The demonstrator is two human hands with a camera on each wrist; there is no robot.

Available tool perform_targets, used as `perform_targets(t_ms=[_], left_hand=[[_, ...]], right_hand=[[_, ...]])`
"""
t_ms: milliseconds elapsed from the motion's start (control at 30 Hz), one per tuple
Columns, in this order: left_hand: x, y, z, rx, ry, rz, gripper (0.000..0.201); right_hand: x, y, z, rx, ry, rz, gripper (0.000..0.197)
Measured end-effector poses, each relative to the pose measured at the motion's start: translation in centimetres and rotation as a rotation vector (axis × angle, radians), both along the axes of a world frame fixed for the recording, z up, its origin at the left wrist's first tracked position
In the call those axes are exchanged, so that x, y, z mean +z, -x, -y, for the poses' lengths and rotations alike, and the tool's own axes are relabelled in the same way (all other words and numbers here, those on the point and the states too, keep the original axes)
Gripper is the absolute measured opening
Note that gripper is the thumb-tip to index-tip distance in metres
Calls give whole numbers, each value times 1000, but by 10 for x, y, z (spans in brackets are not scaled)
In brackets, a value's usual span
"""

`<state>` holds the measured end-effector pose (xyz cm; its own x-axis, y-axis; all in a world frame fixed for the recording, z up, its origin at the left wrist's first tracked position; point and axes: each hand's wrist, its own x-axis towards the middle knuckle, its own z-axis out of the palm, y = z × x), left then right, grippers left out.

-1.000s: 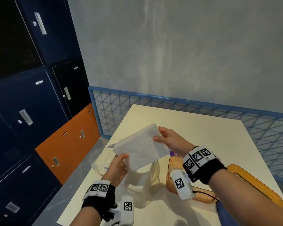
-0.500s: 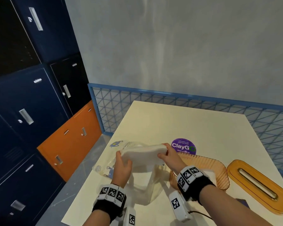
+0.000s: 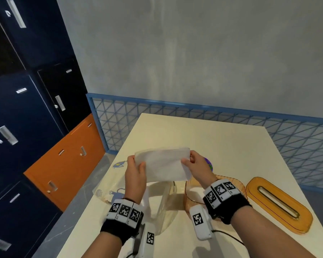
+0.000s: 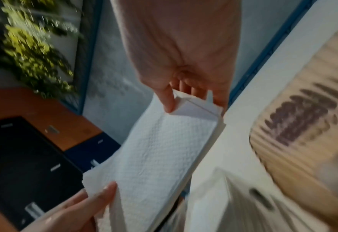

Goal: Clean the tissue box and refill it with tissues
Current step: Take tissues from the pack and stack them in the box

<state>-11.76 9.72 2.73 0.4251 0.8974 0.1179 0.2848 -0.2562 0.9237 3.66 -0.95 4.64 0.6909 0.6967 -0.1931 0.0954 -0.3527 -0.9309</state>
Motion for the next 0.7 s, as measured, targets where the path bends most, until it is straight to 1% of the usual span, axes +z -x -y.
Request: perform_targets(t_ms=[67,133,167,267,367,433,533,600,667,700], left_hand=[[14,-21,9,-60,4,34,8],[18,-43,23,-139,39,-13,7],[15,-54,32,-183,59,-52,8],[2,-83,58,-267,132,-171,18],[-13,-104,75,-324,127,-332,26],[-20,-113,81,-357,61,-444,29],[-30,-122,85,-389,-32,-577,34],[-35,-124,87,-402,-97,-658,33],[-42,-126,87,-422,-145,-712,31],[-44,-127,88,-434,-157,-740,31]], right_hand=[[13,-18,17,-90,-6,7,25],[19,-35,42,-158,26,25,29],[19,-42,56,-186,87,44,32],[9,-63,91,-239,329,83,45],[-10,-75,110,-210,521,115,49],[-23,-78,114,-189,579,133,40],[-35,-77,114,-147,661,199,15],[-36,-76,112,-115,719,248,12],[-39,-75,108,-71,764,286,17],[-42,-74,106,-47,798,309,14]])
